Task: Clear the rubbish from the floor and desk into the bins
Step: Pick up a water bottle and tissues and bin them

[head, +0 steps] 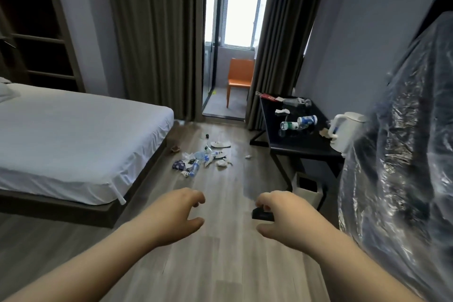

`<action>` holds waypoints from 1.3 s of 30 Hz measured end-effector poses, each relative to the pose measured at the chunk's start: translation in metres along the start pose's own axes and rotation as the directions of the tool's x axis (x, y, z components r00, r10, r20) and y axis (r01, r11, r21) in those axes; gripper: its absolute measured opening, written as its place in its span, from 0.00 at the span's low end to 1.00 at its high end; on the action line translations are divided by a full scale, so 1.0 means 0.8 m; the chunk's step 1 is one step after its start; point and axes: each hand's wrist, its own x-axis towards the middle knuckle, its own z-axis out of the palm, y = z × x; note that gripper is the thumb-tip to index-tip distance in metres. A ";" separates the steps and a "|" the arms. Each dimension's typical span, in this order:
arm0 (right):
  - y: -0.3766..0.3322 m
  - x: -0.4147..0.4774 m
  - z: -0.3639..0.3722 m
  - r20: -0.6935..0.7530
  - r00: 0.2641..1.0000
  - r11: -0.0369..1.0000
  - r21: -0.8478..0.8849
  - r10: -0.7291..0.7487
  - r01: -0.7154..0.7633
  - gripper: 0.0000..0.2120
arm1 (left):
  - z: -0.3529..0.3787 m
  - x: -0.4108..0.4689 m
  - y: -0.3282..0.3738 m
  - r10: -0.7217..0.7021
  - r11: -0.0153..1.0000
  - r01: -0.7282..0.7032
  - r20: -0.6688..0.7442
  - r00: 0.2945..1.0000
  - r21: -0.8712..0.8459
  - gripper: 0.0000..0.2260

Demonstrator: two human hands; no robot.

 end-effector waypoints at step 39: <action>0.269 0.886 0.004 0.171 0.976 0.989 0.038 0.137 -0.145 0.23 | -0.047 0.879 -0.364 0.042 0.998 -0.037 0.109 0.993 -0.054 0.13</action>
